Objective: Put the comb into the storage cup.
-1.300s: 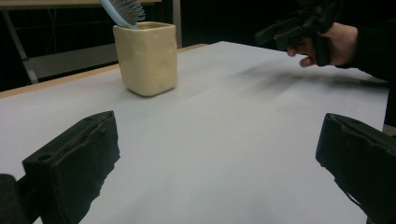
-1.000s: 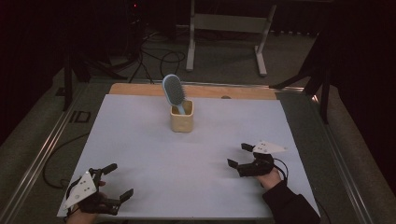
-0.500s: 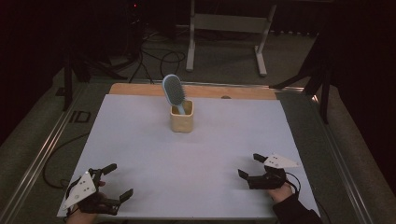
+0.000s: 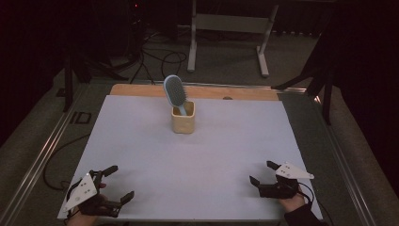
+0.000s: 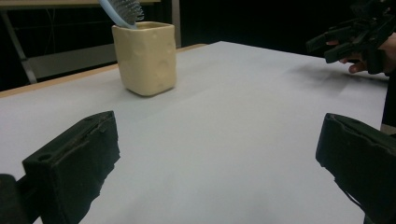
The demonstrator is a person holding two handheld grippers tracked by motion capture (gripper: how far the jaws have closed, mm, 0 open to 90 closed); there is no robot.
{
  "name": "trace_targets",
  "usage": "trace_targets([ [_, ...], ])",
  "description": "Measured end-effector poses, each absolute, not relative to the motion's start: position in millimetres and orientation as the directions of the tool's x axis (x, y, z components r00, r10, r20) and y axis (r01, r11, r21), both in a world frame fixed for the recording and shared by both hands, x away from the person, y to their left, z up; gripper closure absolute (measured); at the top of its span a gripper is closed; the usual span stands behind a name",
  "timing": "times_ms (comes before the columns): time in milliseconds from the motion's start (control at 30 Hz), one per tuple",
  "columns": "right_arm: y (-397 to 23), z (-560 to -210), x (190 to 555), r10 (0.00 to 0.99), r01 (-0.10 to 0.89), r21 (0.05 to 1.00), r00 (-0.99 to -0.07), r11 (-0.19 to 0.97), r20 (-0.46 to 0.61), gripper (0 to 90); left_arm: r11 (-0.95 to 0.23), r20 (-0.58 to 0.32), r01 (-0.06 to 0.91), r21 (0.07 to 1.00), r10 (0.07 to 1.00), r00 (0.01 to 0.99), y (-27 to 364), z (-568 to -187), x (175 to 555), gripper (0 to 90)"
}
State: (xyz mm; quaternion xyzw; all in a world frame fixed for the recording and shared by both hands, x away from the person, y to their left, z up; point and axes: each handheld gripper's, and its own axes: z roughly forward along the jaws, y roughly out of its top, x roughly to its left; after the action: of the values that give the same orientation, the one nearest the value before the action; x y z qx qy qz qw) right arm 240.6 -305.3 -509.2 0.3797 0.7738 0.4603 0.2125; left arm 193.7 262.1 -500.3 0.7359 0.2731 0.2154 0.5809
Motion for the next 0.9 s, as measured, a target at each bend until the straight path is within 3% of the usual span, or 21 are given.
trace_targets([
  [900, -301, -513, 246, 0.775, 0.386, 0.877, -0.632, 0.287, 0.025, 8.5, -0.188, 0.008, 0.152, 0.970, 0.654, 0.757, 262, -501, 192, 0.0],
])
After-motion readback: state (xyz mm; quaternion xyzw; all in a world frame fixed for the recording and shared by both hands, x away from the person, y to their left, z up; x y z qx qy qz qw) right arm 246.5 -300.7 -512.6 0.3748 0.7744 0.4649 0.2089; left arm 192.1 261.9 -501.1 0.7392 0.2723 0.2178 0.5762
